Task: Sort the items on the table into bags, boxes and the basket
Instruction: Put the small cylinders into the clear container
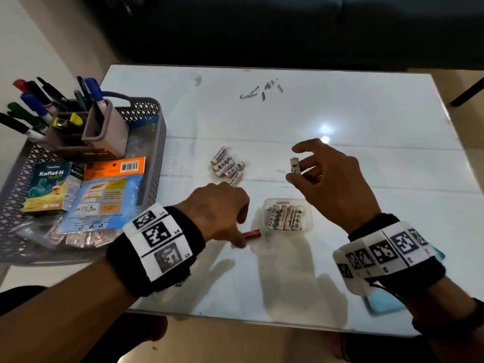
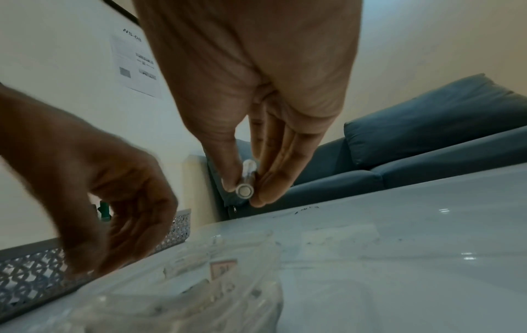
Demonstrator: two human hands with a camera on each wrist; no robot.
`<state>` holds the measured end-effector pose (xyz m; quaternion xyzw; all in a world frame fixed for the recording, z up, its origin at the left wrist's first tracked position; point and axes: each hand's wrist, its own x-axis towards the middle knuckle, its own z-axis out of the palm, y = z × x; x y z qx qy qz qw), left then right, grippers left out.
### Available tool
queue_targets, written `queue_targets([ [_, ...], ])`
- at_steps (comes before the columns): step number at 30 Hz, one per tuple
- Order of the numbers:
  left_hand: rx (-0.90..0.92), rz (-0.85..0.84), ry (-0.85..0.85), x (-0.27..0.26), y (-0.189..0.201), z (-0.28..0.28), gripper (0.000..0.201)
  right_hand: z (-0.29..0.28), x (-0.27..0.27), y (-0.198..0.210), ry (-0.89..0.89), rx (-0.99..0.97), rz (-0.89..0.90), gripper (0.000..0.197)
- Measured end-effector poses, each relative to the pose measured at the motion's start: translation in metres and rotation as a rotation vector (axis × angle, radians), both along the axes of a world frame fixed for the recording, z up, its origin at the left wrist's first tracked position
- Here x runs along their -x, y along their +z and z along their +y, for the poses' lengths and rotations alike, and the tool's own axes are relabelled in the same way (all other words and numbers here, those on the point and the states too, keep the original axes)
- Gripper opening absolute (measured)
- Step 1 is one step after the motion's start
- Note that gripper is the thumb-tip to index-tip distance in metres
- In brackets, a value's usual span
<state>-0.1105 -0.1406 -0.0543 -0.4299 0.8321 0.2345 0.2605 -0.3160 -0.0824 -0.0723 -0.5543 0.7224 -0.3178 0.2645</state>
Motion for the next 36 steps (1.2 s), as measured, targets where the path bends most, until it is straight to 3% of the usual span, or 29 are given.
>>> queue_targets([
  [2, 0.021, -0.039, -0.054, 0.006, -0.006, 0.016, 0.048, 0.000, 0.003, 0.001, -0.008, -0.019, 0.000, 0.027],
  [6, 0.153, 0.017, -0.067, 0.018, -0.020, 0.034, 0.025, 0.004, 0.014, 0.006, -0.017, -0.074, -0.068, 0.019],
  [8, 0.176, 0.024, -0.061, 0.020, -0.019, 0.032, 0.024, 0.008, 0.017, 0.010, -0.021, -0.095, -0.082, 0.016],
  [13, 0.188, 0.036, 0.084, 0.014, -0.006, 0.008, 0.029, 0.015, 0.015, 0.011, 0.031, -0.175, -0.090, 0.014],
  [19, -0.078, 0.390, 0.472, 0.012, 0.008, -0.006, 0.016, 0.017, -0.009, -0.002, 0.012, -0.194, -0.084, 0.019],
  [27, -0.178, 0.478, 0.576, 0.018, -0.006, 0.006, 0.012, 0.022, -0.038, -0.021, -0.001, -0.135, 0.064, 0.015],
  [36, -0.211, 0.500, 0.601, 0.017, -0.009, 0.004, 0.009, 0.022, -0.040, -0.019, -0.061, -0.100, 0.038, 0.020],
])
